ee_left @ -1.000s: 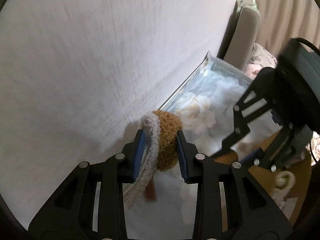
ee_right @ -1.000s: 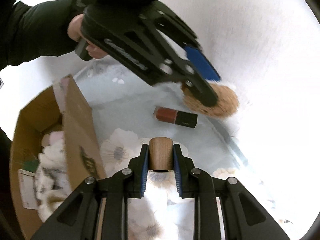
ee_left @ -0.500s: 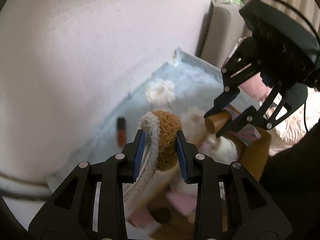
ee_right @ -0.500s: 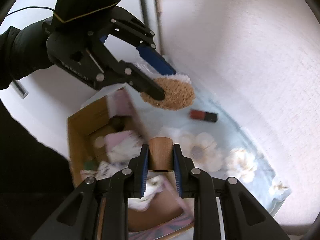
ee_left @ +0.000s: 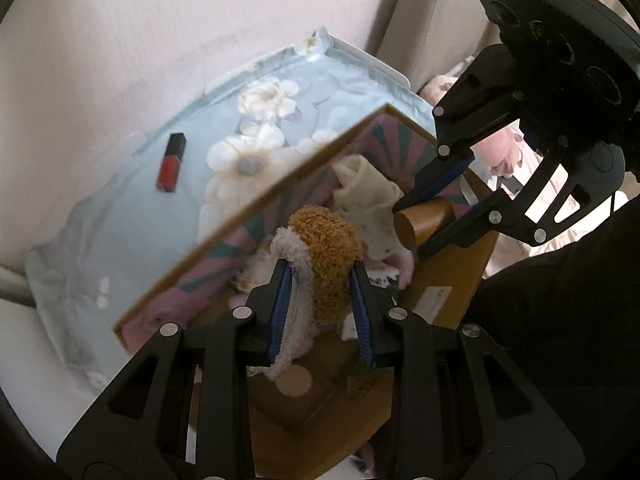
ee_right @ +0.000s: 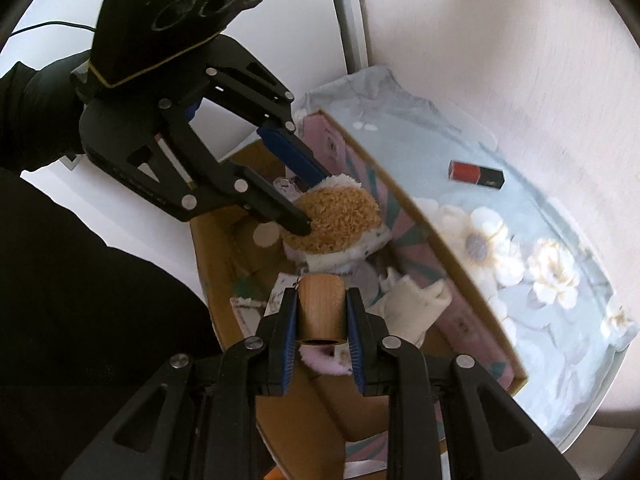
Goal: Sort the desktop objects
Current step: 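Carry the brush and cork into the cardboard box and release both, then move the left gripper to the red lipstick and grasp it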
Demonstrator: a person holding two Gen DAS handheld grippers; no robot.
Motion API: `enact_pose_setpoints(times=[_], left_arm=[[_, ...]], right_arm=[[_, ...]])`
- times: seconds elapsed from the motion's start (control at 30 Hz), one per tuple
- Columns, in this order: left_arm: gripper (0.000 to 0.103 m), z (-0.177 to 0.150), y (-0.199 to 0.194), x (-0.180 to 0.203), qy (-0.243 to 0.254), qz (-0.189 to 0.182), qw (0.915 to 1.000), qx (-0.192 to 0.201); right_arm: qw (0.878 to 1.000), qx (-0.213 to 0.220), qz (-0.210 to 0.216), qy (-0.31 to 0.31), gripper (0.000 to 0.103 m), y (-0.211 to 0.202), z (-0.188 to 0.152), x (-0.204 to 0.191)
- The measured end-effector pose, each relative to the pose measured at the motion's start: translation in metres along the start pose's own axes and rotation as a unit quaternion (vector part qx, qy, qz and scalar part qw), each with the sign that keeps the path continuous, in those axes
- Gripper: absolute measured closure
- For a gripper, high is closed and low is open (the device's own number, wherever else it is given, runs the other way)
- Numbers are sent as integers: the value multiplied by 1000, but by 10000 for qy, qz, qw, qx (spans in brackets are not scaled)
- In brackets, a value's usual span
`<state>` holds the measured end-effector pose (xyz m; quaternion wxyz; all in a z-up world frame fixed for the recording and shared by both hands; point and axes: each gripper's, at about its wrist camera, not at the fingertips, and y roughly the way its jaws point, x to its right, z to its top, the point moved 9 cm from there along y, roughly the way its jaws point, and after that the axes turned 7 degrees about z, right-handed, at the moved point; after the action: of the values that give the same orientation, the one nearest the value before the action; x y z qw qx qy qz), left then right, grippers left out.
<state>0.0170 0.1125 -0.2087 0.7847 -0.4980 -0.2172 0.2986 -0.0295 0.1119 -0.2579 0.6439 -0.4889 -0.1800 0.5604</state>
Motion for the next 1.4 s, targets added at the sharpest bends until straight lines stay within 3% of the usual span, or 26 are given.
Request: enact_pose_setpoints(times=[0.33,0.47,0.5,0.53,0.57,0.6,0.63,1.4], left_arm=[[77,-11,4,6,31,-41,9999,-97],[74,-13,6,11,162,-70,9996,-232],[72,-13,8,11,156,-11,9994,-300],[62,-14,10,11,174,78,9992,-356],[27,-16,11,11,220,132,9989,-388],[2,-17,12,12,270,181,9986,-424],[0,-18,11,12,294,230,9986,-385],[0,-5,-8,-18,119,529,9984,-158]], right_arm=[[9999,-104,-104,6,81,-2,-12,2],[9997,-229,6,119,81,15,-15,4],[9995,-246,12,176,75,17,-15,5],[9993,-263,-15,250,55,17,-15,8],[9992,-272,-43,282,41,16,-15,9],[9993,-240,-54,285,31,15,-15,10],[9994,-186,-11,275,30,13,-15,9],[9978,-155,-492,404,30,-12,-15,27]])
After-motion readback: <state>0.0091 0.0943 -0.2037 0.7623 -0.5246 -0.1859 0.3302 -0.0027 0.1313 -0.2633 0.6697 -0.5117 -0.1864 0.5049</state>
